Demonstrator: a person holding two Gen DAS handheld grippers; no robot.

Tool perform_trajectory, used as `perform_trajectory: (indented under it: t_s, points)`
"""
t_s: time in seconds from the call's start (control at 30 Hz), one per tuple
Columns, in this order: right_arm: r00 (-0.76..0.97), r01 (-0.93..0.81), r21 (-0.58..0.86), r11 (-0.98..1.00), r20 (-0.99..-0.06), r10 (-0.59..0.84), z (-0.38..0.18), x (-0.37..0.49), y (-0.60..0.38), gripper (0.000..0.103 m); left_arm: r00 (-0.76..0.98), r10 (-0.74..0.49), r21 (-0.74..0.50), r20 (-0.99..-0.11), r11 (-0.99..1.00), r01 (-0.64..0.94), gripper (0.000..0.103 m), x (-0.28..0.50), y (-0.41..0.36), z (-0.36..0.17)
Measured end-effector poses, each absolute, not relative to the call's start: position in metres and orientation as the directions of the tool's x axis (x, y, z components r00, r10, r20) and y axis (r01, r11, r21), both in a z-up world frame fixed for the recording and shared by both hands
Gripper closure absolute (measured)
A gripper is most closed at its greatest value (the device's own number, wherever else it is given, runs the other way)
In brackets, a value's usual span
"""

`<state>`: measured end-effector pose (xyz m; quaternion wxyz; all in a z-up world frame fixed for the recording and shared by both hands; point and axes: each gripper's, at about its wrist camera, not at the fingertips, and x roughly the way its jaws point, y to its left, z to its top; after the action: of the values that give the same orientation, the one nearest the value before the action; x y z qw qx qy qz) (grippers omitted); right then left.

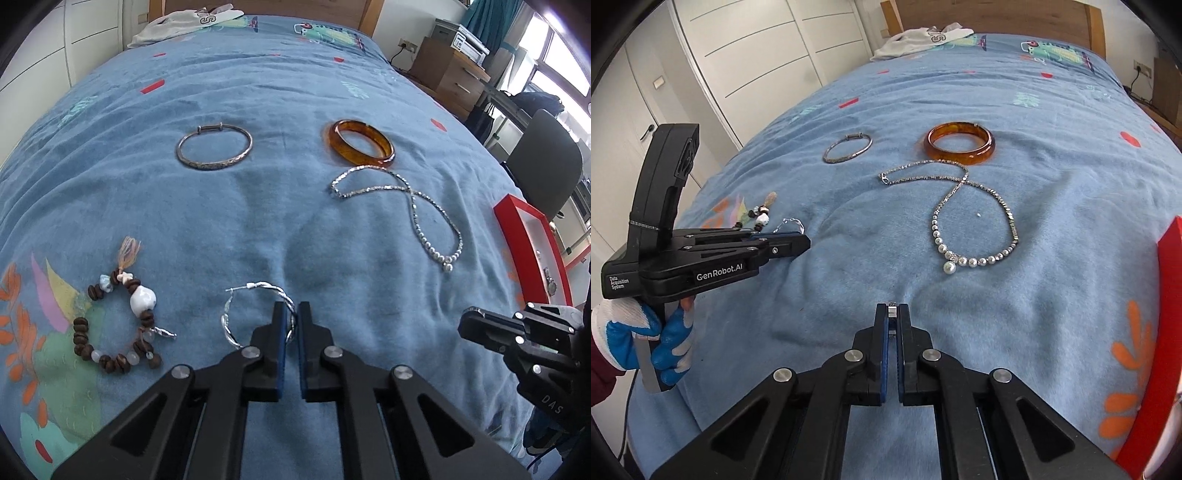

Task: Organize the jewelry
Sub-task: 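Carry the twisted hoop and silver ring with both tools over the red box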

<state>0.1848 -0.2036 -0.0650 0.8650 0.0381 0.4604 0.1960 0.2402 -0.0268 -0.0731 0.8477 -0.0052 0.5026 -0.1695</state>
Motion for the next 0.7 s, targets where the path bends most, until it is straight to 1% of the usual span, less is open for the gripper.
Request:
perform_trajectory:
  t_s: [0.37, 0.7]
  points:
    - [0.569, -0.258, 0.244, 0.935, -0.744, 0.351, -0.020, 0.132, -0.230, 0.099, 0.484, -0.347, -0.207, -0.803, 0.925, 0.319, 0.098, 0.192, -0.041, -0.018]
    - [0.677, -0.227, 0.217, 0.949, -0.666, 0.314, 0.033, 0.073, -0.265, 0.099, 0.523, -0.403, -0.196, -0.751, 0.893, 0.406, 0.098, 0.145, -0.089, 0.038]
